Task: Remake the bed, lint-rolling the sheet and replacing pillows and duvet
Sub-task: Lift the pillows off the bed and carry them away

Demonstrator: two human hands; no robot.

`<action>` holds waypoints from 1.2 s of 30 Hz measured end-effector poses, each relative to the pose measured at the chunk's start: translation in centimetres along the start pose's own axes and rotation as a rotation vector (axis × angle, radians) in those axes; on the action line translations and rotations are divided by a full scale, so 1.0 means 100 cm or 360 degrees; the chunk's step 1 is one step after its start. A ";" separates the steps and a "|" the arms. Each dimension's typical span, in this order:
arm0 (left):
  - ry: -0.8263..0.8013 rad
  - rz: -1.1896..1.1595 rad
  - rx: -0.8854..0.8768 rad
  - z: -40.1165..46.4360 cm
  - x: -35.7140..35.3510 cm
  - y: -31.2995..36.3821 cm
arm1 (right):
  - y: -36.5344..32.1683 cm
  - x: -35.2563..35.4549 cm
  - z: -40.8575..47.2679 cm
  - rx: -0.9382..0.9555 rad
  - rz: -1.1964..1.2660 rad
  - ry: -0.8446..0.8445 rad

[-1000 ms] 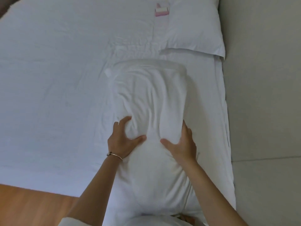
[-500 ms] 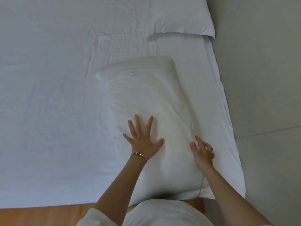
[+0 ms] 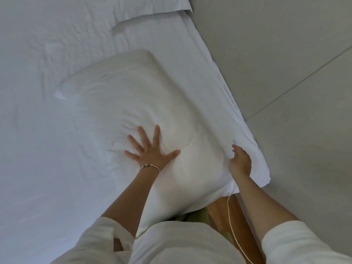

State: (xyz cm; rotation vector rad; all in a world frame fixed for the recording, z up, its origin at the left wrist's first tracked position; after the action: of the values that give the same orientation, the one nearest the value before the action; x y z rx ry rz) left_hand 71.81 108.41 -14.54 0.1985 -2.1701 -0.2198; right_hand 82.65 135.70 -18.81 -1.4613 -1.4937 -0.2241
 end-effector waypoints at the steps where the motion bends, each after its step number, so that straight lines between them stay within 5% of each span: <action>1: 0.0002 0.0000 -0.0006 -0.001 0.000 0.001 | 0.007 0.009 0.003 0.0012 -0.0102 0.0035; 6: 0.0022 -0.0021 -0.0024 -0.006 0.001 0.002 | 0.005 0.017 0.002 0.0135 -0.0529 -0.0515; 13: 0.0069 -0.0106 -0.0098 -0.017 0.004 -0.010 | -0.118 -0.028 -0.044 0.0489 -0.0243 -0.0733; 17: 0.0240 -0.0162 -0.0126 -0.028 0.003 -0.039 | -0.172 -0.054 -0.058 0.0672 -0.0491 -0.0920; 19: 0.0299 -0.0336 0.0177 -0.038 -0.001 -0.055 | -0.185 -0.061 -0.054 0.0688 -0.0672 -0.0855; 22: 0.0279 -0.1119 0.0920 -0.051 -0.011 -0.080 | -0.190 -0.072 -0.037 0.0615 -0.0744 -0.0778; 24: 0.0313 -0.1450 0.1069 -0.049 -0.012 -0.083 | -0.192 -0.080 -0.028 0.0566 -0.0707 -0.0836; 36: 0.1051 -0.1695 0.0670 -0.124 0.048 -0.087 | -0.236 -0.028 -0.115 0.1257 0.0094 -0.1002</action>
State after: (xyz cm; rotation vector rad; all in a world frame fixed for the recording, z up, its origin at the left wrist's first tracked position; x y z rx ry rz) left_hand 79.78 97.87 -5.74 1.4448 -1.2492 -0.2347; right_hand 68.10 119.69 -3.73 -0.9398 -1.7261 0.8505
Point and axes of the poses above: each hand's wrist, its own z-axis towards the middle knuckle, its own x-axis out of the back of the hand, y = z × x, the point moved 2 cm from there along z, towards the middle knuckle, and after that the axes turned 4 degrees about -x, right-handed, at the moved point
